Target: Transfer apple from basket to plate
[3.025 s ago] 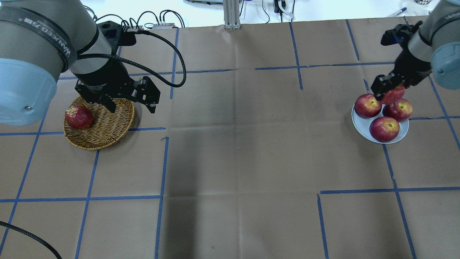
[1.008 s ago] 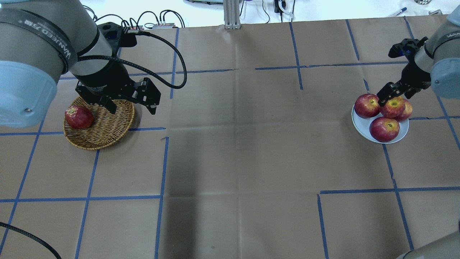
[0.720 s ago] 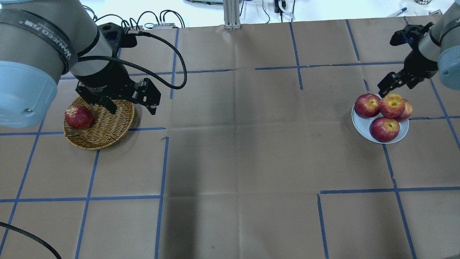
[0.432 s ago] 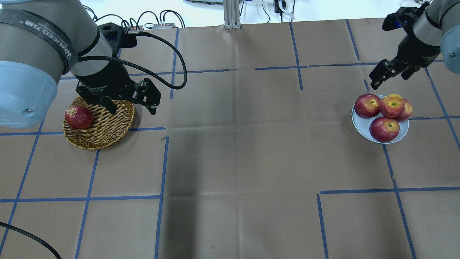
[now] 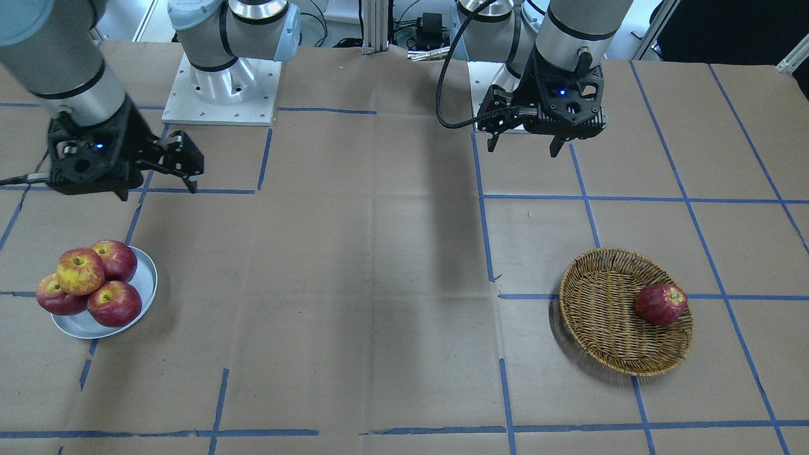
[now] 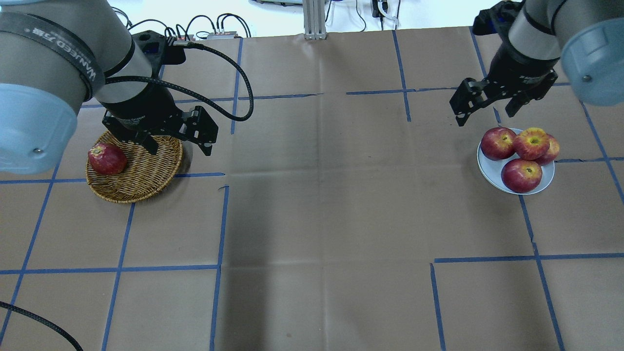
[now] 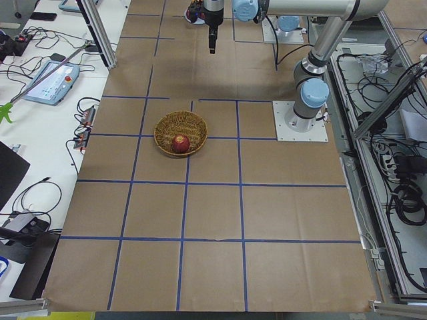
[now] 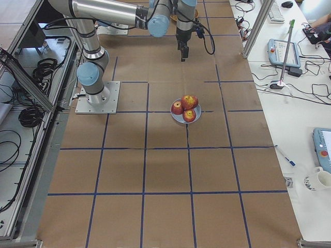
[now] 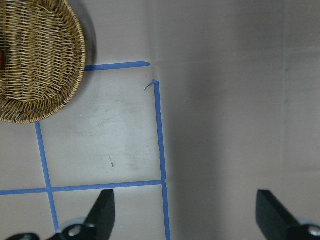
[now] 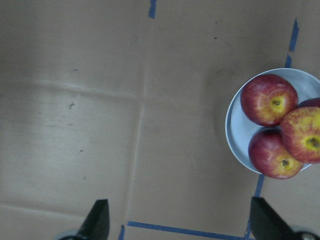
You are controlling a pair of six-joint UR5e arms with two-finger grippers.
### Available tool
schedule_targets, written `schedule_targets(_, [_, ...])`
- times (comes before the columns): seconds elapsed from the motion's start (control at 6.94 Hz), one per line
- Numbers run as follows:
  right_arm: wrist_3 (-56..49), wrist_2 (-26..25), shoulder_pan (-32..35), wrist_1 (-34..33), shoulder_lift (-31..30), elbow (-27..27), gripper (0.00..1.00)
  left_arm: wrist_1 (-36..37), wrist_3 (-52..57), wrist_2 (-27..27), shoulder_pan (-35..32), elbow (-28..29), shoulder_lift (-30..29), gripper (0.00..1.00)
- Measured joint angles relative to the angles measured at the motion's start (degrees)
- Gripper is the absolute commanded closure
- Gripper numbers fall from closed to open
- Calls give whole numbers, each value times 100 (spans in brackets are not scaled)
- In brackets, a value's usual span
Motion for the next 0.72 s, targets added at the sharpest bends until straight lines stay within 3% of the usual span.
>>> schedule_targets(0.29, [768,-25,555,116,-83,16,0,-6,0,0,-2,-11,43,1])
schedule_targets(0.72, [871,-111,557,168,-155,19,0,-9,0,0,-8,-14,63,1])
